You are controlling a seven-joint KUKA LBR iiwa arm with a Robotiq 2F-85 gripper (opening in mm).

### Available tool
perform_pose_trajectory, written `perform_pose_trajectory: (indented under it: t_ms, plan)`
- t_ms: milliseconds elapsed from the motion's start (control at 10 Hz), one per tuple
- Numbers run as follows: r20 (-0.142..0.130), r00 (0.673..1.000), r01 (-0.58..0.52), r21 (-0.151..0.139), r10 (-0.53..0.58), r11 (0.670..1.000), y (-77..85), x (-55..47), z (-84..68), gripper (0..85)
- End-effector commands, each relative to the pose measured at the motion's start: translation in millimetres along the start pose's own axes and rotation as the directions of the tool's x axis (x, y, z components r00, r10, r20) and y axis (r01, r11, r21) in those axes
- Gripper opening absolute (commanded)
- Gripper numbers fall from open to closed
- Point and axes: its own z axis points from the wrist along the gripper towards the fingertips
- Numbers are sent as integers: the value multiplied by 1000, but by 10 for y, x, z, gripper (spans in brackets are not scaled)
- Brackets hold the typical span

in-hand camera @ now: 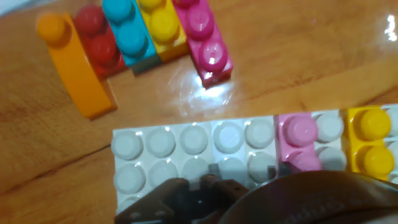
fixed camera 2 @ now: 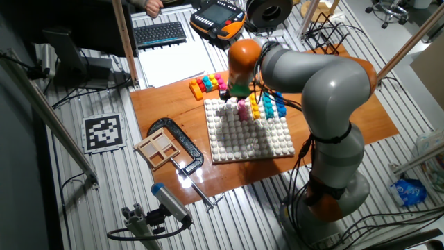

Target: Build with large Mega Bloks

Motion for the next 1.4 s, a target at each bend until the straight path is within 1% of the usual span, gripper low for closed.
perform_pose_trajectory:
  t_ms: [0,100,200,300,400,500,600,700,800,1000,1100,1300]
  plan:
    - [-10,999,33,-4,-33,999,-53,-100,-111,340]
    - [-16,998,62,-18,-62,998,-110,-192,-192,340]
    - [-29,995,91,-31,-92,995,-171,-288,-259,340]
    - [-27,992,123,-36,-124,992,-229,-384,-311,340]
    - [-22,990,142,-27,-142,990,-276,-453,-343,340]
    - [-21,988,151,-10,-151,989,-306,-492,-355,340]
    - [-18,987,158,17,-158,987,-318,-498,-369,340]
    - [-21,986,164,36,-163,986,-347,-510,-402,340]
    - [-31,984,175,40,-174,984,-389,-546,-432,340]
    - [-30,980,196,42,-195,980,-458,-619,-473,340]
    - [-30,979,205,43,-204,978,-481,-643,-485,340]
    - [-27,977,211,38,-210,977,-486,-654,-482,340]
